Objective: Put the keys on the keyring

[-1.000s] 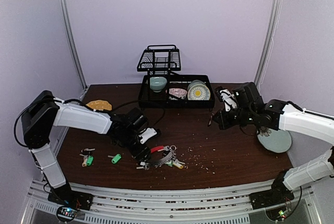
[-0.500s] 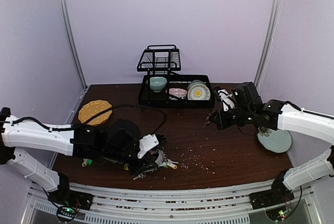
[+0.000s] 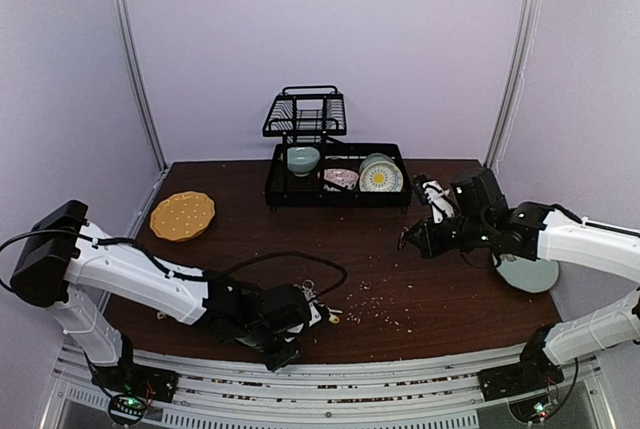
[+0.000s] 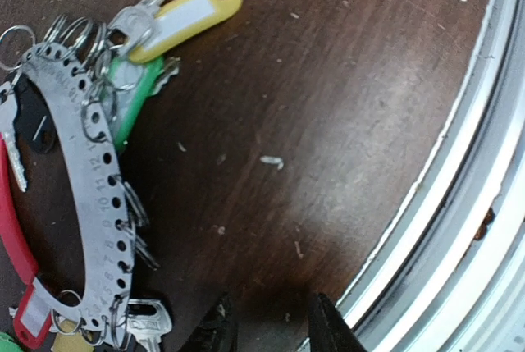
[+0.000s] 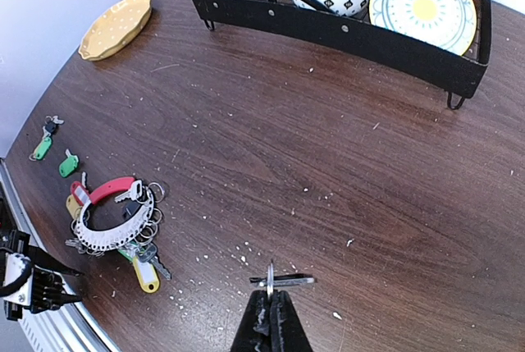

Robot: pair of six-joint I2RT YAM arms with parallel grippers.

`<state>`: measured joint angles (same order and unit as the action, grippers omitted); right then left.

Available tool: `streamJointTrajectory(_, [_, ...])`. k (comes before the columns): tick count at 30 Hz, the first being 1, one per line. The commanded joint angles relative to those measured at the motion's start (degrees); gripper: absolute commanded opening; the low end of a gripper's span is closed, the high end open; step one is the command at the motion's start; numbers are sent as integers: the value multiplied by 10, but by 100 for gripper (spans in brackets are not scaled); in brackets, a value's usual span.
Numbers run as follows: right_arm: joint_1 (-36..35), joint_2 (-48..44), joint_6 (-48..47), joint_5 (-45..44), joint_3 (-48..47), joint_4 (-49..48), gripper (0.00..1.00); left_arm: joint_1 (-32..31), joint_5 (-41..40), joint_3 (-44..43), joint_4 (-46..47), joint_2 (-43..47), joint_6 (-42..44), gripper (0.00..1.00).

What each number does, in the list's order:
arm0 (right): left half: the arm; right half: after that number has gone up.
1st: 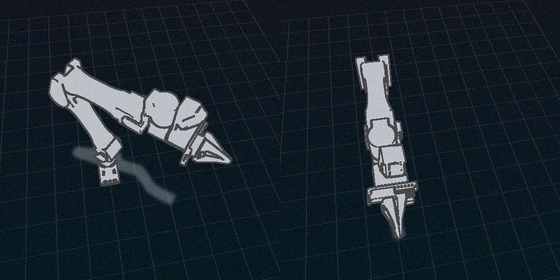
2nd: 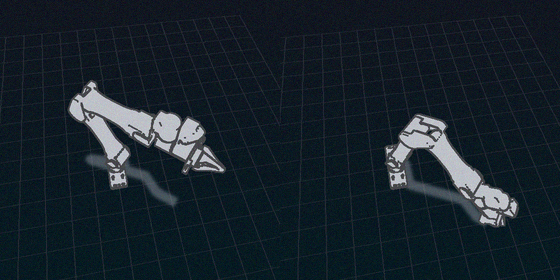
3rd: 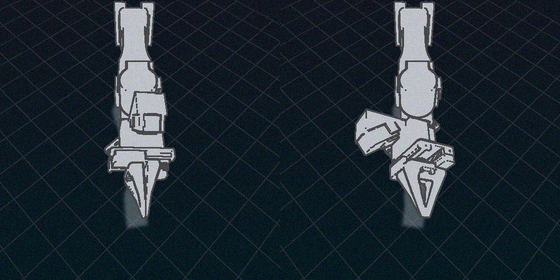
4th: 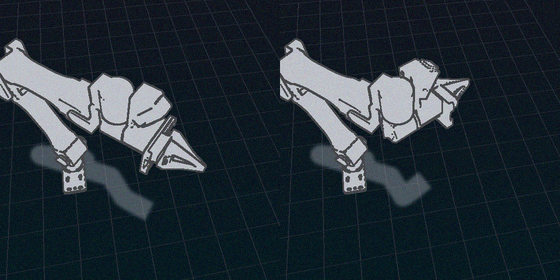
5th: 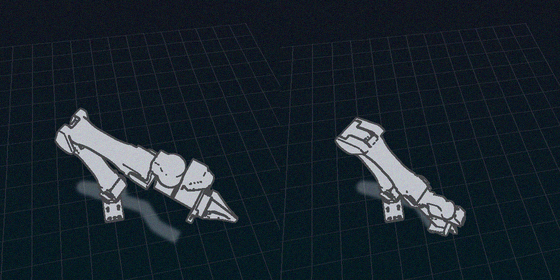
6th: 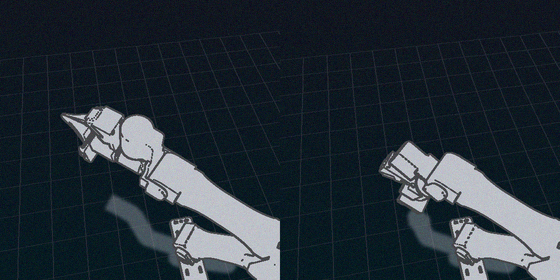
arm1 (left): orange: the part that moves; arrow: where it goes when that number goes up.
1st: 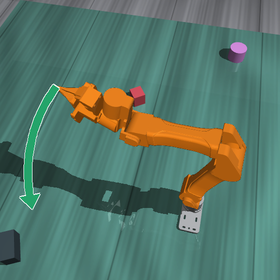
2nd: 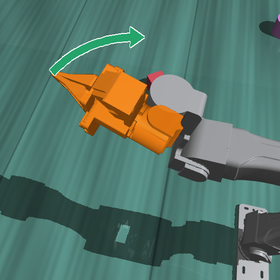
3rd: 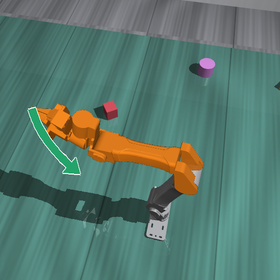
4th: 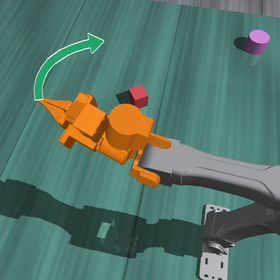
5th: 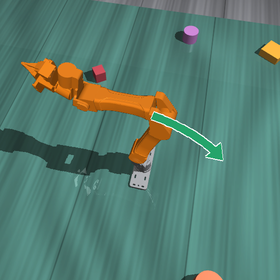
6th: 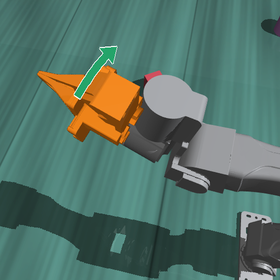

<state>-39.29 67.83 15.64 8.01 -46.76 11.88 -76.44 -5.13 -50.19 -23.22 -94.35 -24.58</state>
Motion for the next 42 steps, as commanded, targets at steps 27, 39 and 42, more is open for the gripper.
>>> streamJointTrajectory(27, [-3,-5,2,1,11,-18,0,56,34,0,56,67,177,31])
streamJointTrajectory(39, [-3,-21,0,-8,17,-13,0,143,98,-36,28,1,213,36])
streamJointTrajectory(42, [-2,-23,-2,-11,18,-7,0,143,103,-44,28,-16,225,37])
